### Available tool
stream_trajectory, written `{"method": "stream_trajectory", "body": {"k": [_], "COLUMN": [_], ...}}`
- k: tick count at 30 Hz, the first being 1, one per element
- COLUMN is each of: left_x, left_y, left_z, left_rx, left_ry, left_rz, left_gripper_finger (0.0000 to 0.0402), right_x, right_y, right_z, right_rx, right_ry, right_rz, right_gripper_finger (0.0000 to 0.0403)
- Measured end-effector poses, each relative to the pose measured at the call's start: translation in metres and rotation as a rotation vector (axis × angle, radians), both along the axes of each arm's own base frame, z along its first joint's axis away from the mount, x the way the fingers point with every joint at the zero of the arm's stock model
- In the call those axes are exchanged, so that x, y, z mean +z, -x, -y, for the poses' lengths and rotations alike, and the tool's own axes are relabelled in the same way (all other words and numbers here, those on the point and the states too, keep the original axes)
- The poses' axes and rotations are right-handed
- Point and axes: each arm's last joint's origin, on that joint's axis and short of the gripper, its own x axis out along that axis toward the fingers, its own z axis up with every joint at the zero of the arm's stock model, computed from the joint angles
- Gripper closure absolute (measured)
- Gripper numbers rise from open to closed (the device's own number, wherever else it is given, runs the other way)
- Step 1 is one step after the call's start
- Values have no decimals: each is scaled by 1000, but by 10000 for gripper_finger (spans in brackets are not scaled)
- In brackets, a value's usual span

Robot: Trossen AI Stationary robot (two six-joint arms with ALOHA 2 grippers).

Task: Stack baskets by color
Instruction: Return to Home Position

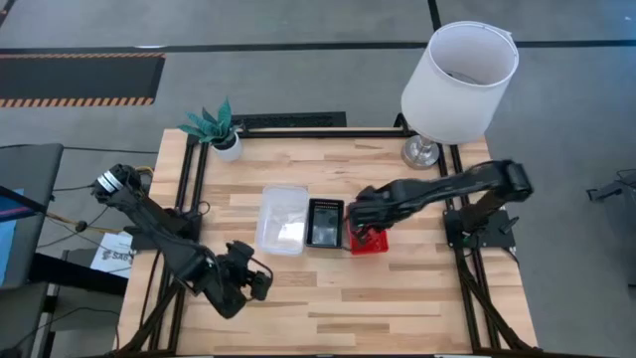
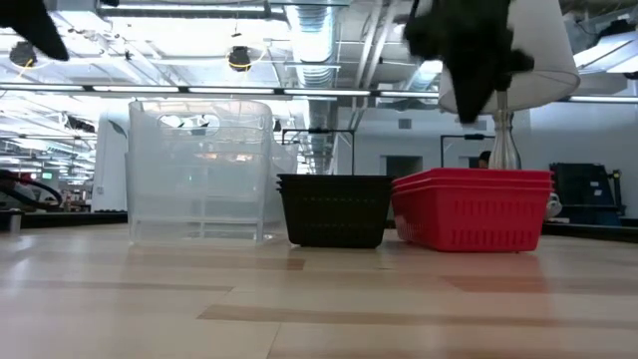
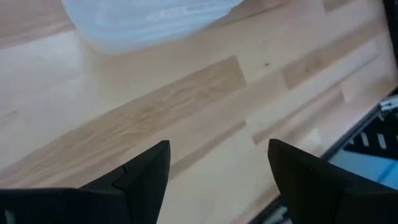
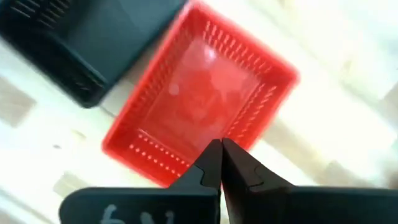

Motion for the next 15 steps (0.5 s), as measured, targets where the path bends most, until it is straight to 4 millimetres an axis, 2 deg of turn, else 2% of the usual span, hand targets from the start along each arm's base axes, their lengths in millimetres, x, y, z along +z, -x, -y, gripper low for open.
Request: {"method": "stream_trajectory", "body": {"k": [3,6,11,13,15], "left_x": [18,52,124,146,164], "left_y": [0,2,17,30,42], "left_z": [-10,-21,-43,-53,-63], "left_rx": [-47,-178,-440,-579,-636], "left_ry": [16,-44,-306,-435,-521], "left_rz": [23,120,336,386,444], "left_gripper_finger": [144,144,144,144,144], "right_x": [37,72,121,133,145], "right_y": [20,43,94,113,128], "right_z": [-5,-12,-17,-17,-17], "right_rx": [61,186,390,405,444], "right_ry": [34,48,48,24,65], "right_rz": [155,321,504,577,673], "right_gripper_finger": [375,375,379,380,380]}}
